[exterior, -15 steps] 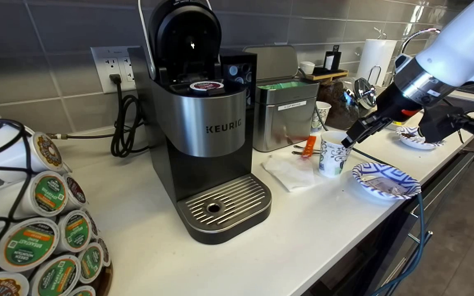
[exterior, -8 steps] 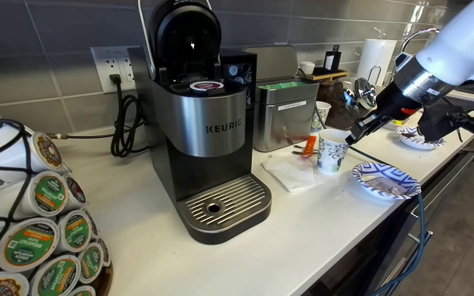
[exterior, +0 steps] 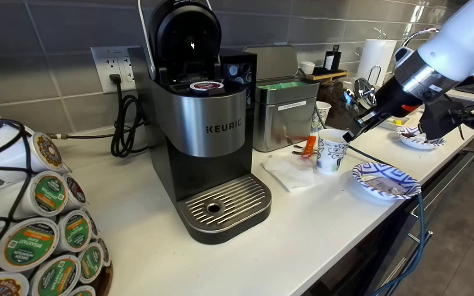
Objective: Remove the knife from the cup
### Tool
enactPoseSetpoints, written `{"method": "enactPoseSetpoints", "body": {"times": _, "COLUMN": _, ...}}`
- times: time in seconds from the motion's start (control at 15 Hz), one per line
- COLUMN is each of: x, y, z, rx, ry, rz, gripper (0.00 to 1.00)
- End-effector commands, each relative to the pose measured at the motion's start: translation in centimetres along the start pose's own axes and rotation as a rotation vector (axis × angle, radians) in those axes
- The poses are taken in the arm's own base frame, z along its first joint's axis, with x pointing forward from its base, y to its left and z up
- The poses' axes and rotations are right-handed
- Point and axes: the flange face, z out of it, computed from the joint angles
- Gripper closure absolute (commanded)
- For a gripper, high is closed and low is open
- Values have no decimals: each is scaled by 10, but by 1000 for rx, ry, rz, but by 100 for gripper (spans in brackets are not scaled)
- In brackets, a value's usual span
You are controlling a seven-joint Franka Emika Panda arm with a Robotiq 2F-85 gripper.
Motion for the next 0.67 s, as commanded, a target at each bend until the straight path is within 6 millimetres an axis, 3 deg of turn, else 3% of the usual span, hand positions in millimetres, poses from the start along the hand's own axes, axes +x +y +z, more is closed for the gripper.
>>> {"method": "enactPoseSetpoints", "body": {"times": 0.0, "x": 4, "y": -10, "z": -22, "rx": -13, "ry": 23, "rz": -19, "gripper": 97}}
{"method": "enactPoseSetpoints", "body": {"times": 0.33, "x": 19, "y": -12, "z": -53, "rx": -12, "ry": 73, "rz": -19, "gripper": 97}}
{"method": "enactPoseSetpoints", "body": {"times": 0.6, "x": 30, "y": -1, "z": -85, "rx": -31, "ry": 107, "rz": -21, "gripper": 97}}
